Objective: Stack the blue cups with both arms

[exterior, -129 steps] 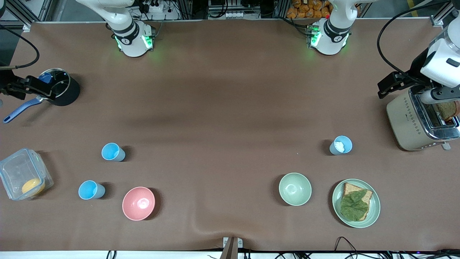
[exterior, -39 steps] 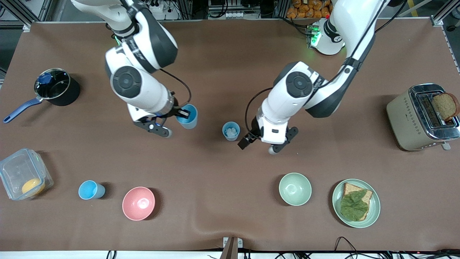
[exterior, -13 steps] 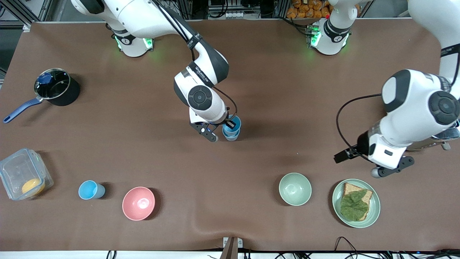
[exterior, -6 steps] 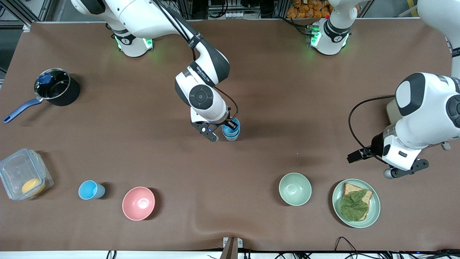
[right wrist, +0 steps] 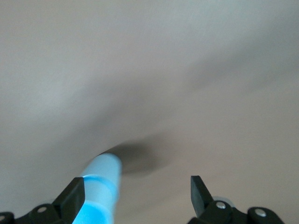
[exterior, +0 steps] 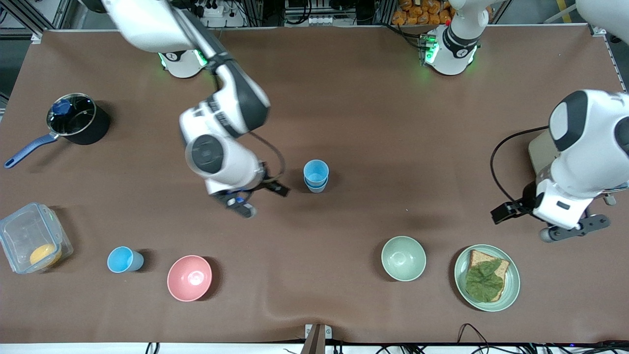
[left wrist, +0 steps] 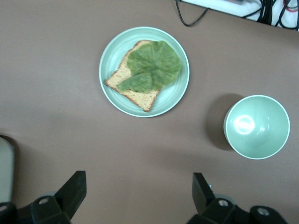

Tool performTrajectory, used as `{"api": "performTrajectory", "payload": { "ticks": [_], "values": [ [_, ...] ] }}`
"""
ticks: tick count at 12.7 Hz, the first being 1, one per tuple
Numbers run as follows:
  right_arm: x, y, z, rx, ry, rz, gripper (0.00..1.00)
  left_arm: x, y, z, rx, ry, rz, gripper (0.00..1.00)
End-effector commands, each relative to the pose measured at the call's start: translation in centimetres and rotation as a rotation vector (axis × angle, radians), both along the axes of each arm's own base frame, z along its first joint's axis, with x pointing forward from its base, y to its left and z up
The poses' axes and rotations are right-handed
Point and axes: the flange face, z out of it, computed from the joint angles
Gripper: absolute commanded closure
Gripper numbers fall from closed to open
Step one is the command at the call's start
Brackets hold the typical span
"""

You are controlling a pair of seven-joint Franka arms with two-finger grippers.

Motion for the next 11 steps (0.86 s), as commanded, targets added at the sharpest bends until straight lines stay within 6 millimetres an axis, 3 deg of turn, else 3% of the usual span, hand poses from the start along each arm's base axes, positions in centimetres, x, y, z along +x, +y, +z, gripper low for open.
{"api": "performTrajectory", "payload": {
  "ticks": [1, 3, 5, 9, 11],
  "values": [
    [2.4, -8.5, -0.3, -0.023, 0.001, 0.205, 0.0, -1.5, 0.2, 3.7, 0.041, -0.026, -0.031, 0.0],
    [2.8, -14.2, -0.2, 0.003, 0.003, 0.315, 0.0, -2.3, -0.2, 5.9, 0.056, -0.043, -0.058, 0.0],
    [1.5, -17.9, 0.4, 0.02, 0.0, 0.397, 0.0, -3.9, -0.7, 7.8, 0.079, -0.014, -0.056, 0.0],
    [-1.5, -22.6, 0.9, -0.005, -0.155, 0.54, 0.0, -7.3, -1.7, 13.0, 0.091, -0.015, -0.043, 0.0],
    [-3.2, -25.3, 1.7, -0.003, -0.17, 0.587, 0.0, -8.3, -2.2, 14.3, 0.104, -0.017, -0.05, 0.0]
  ]
}}
